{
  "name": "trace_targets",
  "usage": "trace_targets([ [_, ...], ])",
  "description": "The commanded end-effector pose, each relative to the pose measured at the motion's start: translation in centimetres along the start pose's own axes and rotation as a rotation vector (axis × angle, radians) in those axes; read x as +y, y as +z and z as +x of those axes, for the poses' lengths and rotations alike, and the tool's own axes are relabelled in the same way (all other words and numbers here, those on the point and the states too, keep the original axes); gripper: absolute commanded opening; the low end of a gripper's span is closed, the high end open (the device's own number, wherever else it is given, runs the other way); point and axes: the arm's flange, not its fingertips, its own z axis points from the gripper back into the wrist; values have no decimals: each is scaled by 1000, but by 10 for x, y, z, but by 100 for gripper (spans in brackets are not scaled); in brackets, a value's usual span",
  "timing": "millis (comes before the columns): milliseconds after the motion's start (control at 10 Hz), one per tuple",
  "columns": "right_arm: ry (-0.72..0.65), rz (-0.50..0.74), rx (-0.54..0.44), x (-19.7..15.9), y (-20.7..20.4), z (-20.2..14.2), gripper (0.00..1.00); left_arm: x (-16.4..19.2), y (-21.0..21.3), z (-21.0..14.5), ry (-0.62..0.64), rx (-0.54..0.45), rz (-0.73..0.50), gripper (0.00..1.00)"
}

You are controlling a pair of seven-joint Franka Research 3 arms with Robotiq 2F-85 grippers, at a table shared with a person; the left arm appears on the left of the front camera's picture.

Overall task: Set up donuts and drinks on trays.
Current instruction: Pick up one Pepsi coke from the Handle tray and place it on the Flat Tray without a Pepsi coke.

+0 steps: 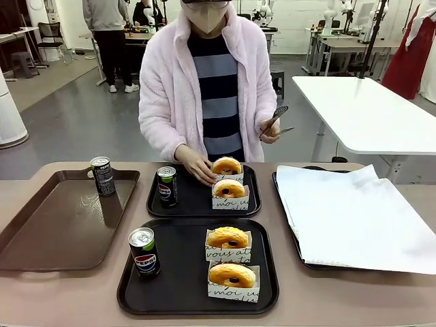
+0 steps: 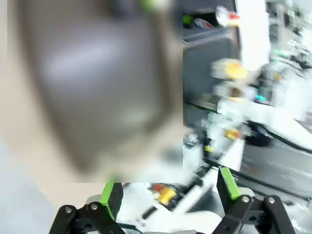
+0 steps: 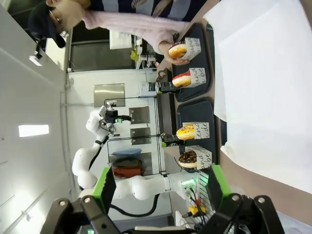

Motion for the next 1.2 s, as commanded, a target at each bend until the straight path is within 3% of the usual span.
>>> trace_targets([
  [0, 15, 21, -8, 1, -1, 2, 100, 35, 30, 8, 88, -14, -439, 100],
  [200, 15, 21, -8, 1, -1, 2, 100, 71, 38, -16, 63, -109, -528, 100],
  [400, 15, 21, -8, 1, -1, 2, 100, 87, 47, -36, 58, -144, -536, 100],
  [700, 15, 21, -8, 1, -1, 2, 100, 95, 63, -69, 11, -228, -518, 100],
  [1100, 15, 21, -8, 1, -1, 2, 100, 96, 69, -74, 25, -268, -495, 100],
])
